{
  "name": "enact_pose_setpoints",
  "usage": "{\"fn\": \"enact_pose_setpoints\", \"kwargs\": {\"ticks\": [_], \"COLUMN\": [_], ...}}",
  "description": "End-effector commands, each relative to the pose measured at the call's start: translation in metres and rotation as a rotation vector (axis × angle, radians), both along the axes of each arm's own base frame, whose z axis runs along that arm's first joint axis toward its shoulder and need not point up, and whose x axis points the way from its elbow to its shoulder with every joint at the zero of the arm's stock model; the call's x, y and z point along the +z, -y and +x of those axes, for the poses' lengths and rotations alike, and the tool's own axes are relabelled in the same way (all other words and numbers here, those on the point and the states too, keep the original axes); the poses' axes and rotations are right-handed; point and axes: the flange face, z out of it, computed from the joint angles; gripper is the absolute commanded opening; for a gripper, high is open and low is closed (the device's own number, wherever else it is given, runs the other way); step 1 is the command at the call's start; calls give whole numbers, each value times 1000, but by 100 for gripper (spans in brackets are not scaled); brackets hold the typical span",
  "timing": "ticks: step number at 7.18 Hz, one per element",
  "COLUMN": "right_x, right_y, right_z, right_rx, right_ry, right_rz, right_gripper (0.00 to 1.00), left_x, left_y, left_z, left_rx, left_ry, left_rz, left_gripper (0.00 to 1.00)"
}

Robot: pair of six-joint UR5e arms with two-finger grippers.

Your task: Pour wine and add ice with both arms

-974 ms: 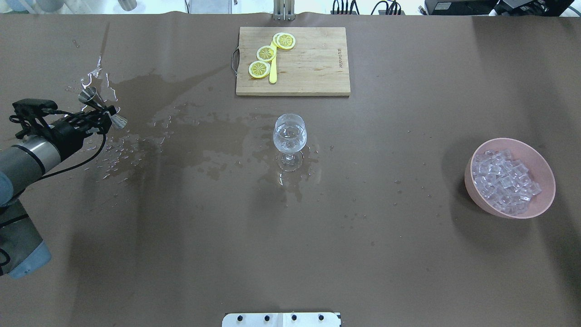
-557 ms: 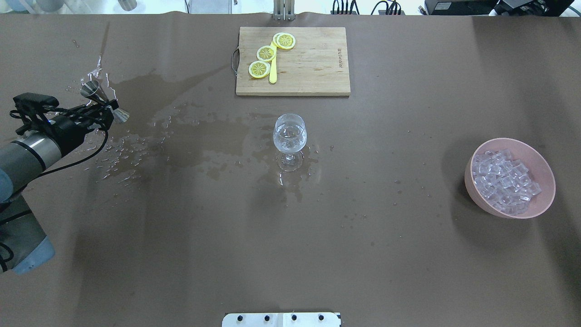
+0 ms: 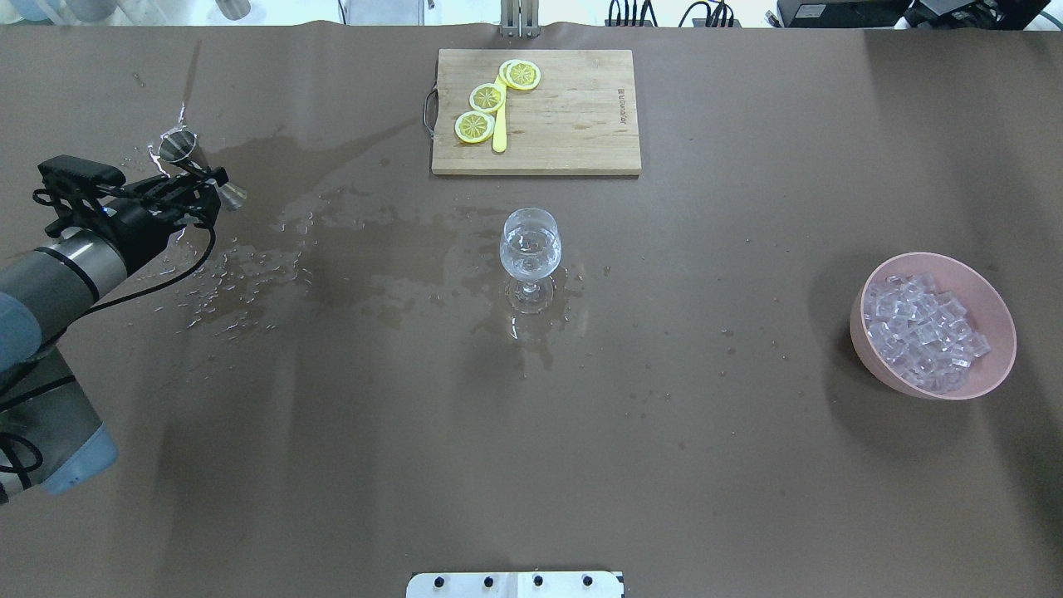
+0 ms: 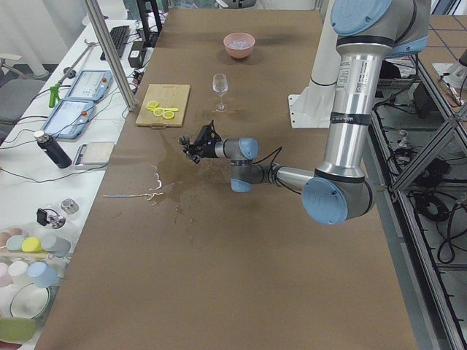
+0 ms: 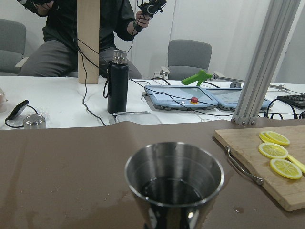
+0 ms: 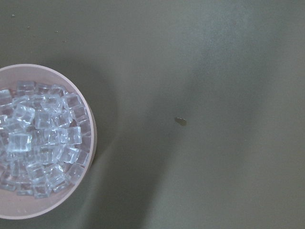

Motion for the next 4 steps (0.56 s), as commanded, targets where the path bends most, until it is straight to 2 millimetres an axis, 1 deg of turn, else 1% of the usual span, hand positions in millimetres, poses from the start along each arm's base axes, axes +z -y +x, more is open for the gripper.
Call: {"fn": "enact_pose_setpoints", "kwargs": {"ticks": [1,2,3,4], "right_x": [2,2,2,2], "right_y": [0,0,0,-2], "right_z": [0,0,0,0], "right_rx": [0,1,2,1], "right_ry": [-1,-2,-2,-1], "right_rz": [-4,-4,-5,-6], "right_gripper": [100,100,100,100], "left_x": [-8,-24,-31,-58], "left_y": [3,7,10,13], "left_z": [5,9,12,14], "left_rx": [4,5,4,-11], "left_ry": [25,80,93,150], "left_rz": [22,80,87,173], "left_gripper": [0,0,0,0]}}
